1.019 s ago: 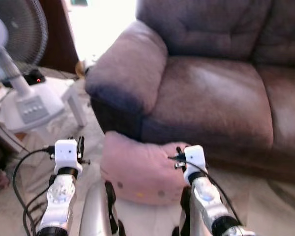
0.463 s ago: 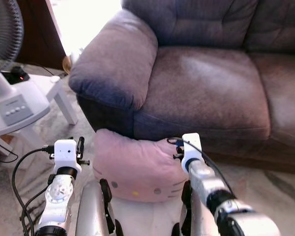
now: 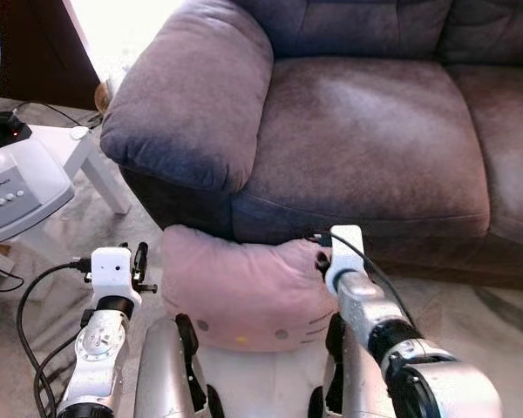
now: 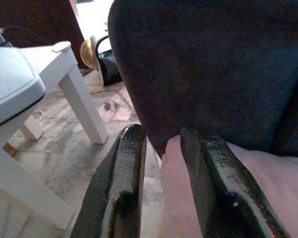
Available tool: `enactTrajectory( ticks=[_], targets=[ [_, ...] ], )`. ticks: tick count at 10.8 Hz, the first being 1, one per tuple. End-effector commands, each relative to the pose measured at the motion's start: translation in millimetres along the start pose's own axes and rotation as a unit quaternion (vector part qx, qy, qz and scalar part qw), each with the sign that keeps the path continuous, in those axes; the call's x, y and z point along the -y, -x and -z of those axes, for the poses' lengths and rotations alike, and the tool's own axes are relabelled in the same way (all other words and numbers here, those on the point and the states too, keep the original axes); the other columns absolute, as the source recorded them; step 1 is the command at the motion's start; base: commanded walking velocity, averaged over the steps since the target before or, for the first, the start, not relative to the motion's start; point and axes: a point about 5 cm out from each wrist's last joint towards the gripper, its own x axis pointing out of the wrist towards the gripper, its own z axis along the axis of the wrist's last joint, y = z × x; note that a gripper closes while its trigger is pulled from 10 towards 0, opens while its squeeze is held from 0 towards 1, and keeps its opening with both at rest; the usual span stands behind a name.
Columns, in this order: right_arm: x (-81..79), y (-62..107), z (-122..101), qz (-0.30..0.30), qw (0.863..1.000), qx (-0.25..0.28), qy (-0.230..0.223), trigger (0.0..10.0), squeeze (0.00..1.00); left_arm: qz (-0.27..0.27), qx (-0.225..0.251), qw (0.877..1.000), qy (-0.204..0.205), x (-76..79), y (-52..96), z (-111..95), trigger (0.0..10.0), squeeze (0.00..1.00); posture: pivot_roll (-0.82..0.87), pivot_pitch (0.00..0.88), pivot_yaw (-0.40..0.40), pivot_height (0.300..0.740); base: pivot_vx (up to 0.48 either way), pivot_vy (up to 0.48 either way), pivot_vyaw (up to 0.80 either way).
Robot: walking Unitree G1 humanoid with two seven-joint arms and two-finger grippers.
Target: Move the pillow to the sofa from floor
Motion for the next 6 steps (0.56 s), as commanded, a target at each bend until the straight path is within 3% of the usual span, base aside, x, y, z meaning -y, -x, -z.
enactTrajectory(
  ticks=[1, 6],
  targets=[
    [-2.1, -0.1, -1.7, -0.004, 1.000, 0.001, -0.017, 10.0, 1.00, 0.004, -0.013, 1.000, -0.001, -2.4, 3.9, 3.3, 10.0, 0.00, 0.15, 0.240, 0.031, 0.470, 0.000, 0.000, 0.00],
    [-5.0, -0.8, -7.9, -0.012, 0.999, 0.003, -0.030, 10.0, 1.00, 0.009, -0.014, 1.000, 0.005, -0.5, 5.6, 1.0, 10.0, 0.00, 0.16, 0.231, 0.018, 0.470, 0.000, 0.000, 0.00]
  ],
)
